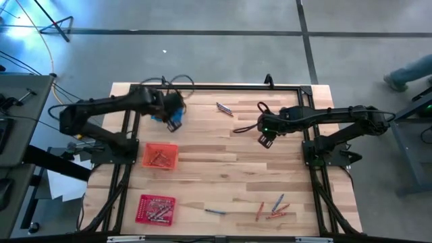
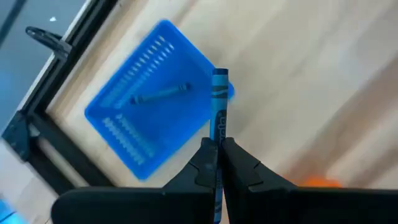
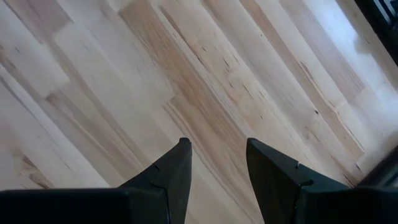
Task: Sort crayons
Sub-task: Put the blue crayon into the blue bin
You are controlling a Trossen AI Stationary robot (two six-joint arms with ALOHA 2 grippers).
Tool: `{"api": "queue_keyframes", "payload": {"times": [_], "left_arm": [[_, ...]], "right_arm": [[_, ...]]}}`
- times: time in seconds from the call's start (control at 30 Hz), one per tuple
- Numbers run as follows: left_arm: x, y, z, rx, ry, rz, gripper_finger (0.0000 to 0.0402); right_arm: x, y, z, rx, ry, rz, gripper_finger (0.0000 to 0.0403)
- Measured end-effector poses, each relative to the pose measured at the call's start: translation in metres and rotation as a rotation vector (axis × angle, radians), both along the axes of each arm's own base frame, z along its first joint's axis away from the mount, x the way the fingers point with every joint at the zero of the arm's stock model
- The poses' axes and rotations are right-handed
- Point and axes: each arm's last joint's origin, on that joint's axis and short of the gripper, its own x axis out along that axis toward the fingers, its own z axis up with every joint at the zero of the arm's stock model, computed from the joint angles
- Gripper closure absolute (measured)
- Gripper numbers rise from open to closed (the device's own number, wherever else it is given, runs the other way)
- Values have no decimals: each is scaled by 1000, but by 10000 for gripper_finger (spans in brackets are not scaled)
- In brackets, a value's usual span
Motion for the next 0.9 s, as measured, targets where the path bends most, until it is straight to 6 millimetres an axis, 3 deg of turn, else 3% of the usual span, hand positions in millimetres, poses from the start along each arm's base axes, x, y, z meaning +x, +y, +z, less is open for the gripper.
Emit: {"api": "queue_keyframes", "payload": {"times": [0.27,0.5,0.67,0.9], "left_arm": [[-10,62,-30,-50,-44,37,401],[-19,99,-65,-150,49,98,401],[-18,109,-81,-188,93,115,401],[-13,105,-85,-206,110,57,382]], "right_arm": [[6,0,2,-8,-61,16,254],[6,0,2,-10,-62,24,254],[7,0,2,-10,-65,21,254],[7,0,2,-7,-69,14,254]]}}
